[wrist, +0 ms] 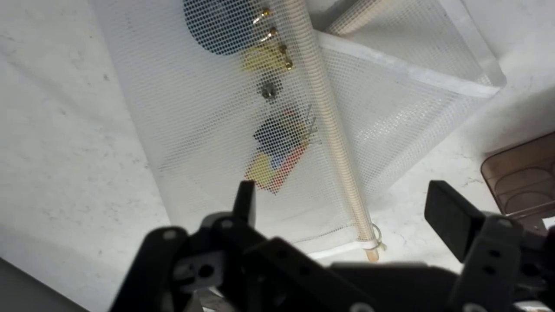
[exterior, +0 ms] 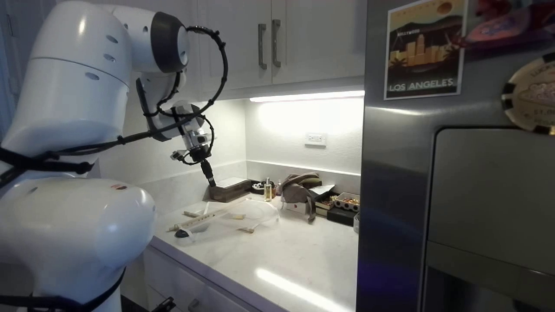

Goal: Take the bottle on the counter, put it in the kitchen cabinet and close it, then take the blind on the counter and hang it to the wall

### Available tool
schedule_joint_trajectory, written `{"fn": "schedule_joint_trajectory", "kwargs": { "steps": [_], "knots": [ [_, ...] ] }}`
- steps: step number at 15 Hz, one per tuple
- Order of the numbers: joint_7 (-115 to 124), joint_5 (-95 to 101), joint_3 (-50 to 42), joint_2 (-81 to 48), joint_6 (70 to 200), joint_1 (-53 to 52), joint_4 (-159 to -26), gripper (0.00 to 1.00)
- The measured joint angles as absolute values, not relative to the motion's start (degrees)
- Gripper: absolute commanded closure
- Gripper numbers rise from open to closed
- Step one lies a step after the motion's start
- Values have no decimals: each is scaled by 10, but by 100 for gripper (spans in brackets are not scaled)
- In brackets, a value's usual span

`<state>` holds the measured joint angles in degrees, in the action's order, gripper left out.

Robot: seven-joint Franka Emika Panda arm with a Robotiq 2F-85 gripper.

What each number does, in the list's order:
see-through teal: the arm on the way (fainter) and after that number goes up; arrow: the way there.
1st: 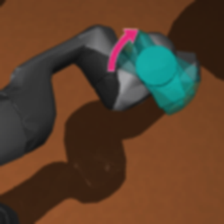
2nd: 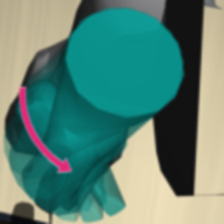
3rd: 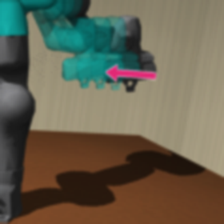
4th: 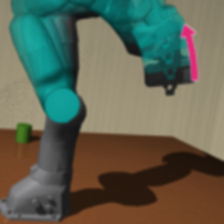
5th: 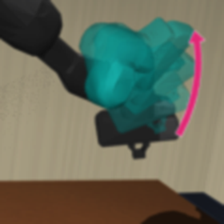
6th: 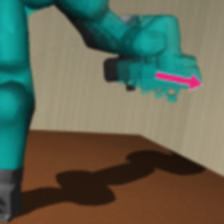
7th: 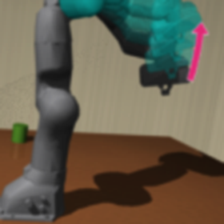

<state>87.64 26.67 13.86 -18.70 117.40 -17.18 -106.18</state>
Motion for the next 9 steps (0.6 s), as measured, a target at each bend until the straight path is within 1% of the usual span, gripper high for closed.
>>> {"fn": "schedule_joint_trajectory", "kwargs": {
  "steps": [4, 9],
  "knots": [
    [859, 245, 117, -228, 1133, -185, -1021, 0],
    [855, 234, 99, -274, 1122, -199, -989, 0]
  ]
}}
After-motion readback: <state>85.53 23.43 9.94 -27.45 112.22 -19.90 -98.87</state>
